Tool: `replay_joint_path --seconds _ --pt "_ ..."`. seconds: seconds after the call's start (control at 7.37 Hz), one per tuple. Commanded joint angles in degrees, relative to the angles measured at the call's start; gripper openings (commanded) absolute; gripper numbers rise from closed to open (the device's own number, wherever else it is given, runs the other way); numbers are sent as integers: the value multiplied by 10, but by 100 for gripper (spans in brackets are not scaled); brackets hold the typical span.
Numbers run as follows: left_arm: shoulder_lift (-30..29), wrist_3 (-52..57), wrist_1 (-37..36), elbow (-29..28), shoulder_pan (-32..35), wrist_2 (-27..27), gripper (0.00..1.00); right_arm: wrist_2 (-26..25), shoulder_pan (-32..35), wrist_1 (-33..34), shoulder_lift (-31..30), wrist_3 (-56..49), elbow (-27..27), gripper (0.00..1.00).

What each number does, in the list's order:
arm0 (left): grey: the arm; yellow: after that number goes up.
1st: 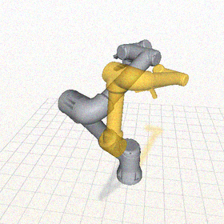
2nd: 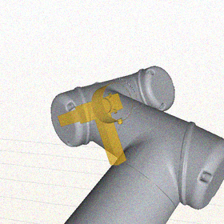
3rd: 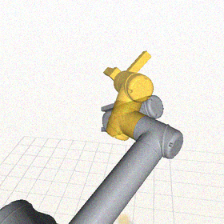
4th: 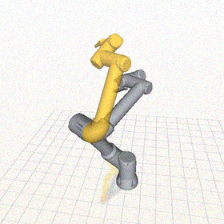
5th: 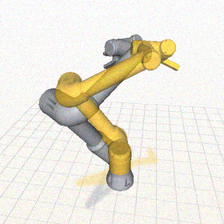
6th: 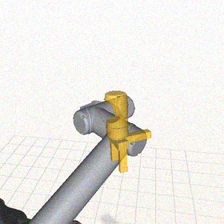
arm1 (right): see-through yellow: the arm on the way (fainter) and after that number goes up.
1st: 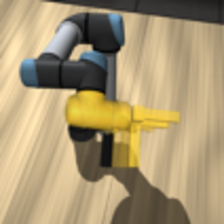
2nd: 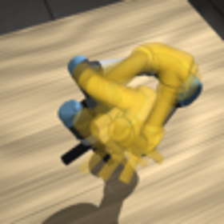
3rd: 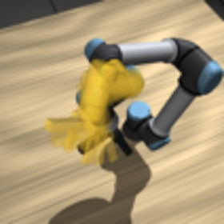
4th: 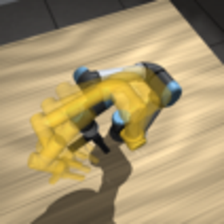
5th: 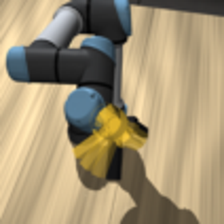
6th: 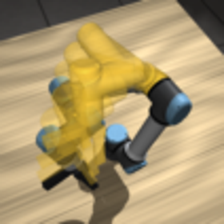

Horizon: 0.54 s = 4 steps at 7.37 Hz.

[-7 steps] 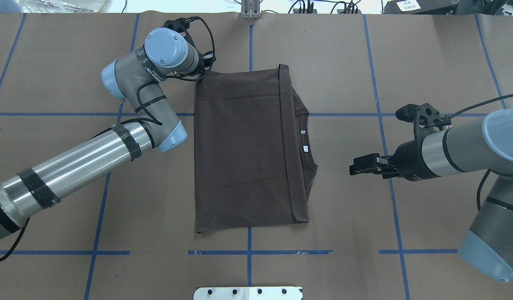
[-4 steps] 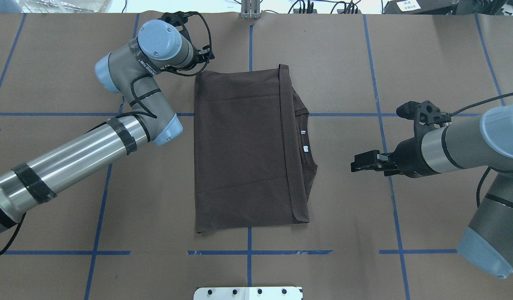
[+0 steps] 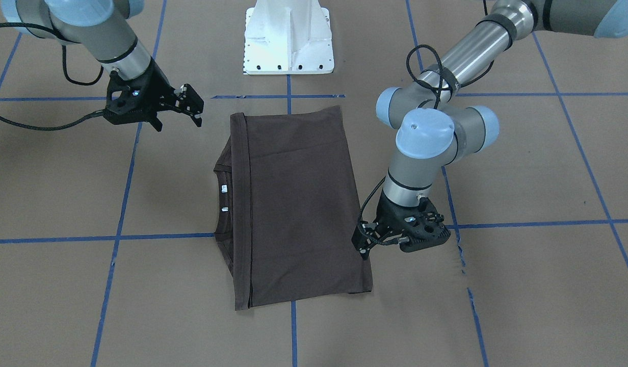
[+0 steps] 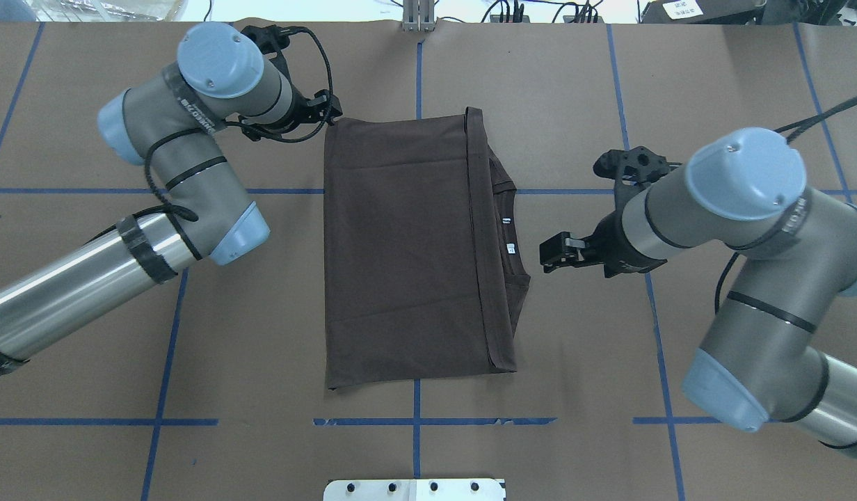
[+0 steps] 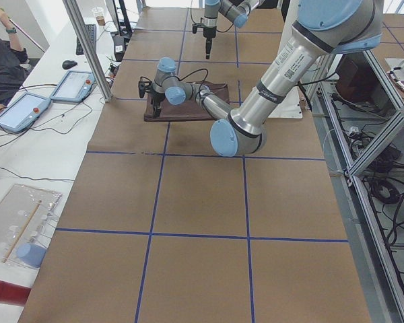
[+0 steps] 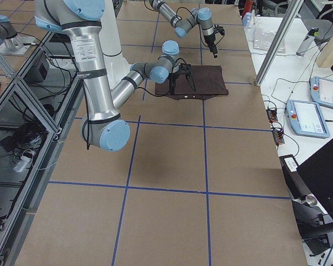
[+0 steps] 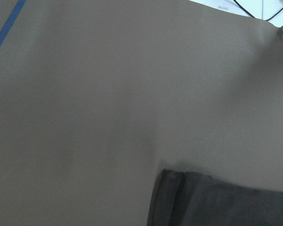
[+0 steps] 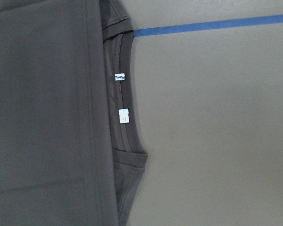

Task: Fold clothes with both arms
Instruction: 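Move the right gripper onto the shirt's side edge nearest it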

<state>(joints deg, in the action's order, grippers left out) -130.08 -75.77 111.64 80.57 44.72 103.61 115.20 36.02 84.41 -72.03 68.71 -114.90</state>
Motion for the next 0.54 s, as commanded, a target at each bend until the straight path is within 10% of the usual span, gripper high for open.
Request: replay_joint_path --seconds 0.0,0.41 --pt "75 0 -93 175 -20 14 100 -101 -77 106 66 -4 25 100" --pt "94 -8 -129 239 -47 14 100 -138 -143 177 121 -5 64 100"
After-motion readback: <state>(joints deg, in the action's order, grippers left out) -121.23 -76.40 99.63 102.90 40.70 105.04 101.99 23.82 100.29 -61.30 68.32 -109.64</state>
